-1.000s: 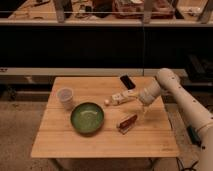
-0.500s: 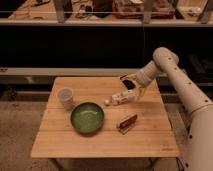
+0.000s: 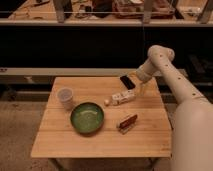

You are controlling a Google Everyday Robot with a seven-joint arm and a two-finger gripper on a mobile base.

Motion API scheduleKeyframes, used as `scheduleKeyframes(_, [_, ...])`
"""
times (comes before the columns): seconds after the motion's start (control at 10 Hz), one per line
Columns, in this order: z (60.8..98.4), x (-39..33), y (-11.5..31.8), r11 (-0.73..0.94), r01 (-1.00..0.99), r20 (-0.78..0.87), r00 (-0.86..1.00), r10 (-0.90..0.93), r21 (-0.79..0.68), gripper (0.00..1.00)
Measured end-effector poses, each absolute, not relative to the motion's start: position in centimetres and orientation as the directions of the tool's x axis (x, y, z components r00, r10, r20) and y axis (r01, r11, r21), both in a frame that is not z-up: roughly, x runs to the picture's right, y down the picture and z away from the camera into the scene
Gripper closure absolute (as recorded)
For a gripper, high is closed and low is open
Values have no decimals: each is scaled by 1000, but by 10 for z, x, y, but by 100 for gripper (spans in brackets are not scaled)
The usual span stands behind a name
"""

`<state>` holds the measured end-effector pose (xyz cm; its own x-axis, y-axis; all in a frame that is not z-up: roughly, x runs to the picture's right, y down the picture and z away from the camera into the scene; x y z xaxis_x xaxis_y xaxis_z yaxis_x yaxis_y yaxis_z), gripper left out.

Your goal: Place the bottle in the ceramic bowl

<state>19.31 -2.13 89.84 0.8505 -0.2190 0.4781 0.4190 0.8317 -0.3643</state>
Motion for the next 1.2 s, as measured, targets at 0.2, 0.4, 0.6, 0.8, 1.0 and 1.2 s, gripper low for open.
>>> scheduleKeyframes(0.2, [921,186,-8,848,379,446,874,-196,-371,20])
scheduleKeyframes(0.4, [939,175,14,856,356,440,881,-174,-375,20])
scheduleKeyframes(0.6, [951,164,41,842,355,449,880,-155,-405,20])
scheduleKeyframes(0.8, [960,149,62,814,367,469,873,-135,-450,34])
scheduleKeyframes(1.0, [963,140,65,800,376,486,865,-123,-468,55])
scheduleKeyframes(1.2, [964,140,62,801,373,496,861,-112,-468,73])
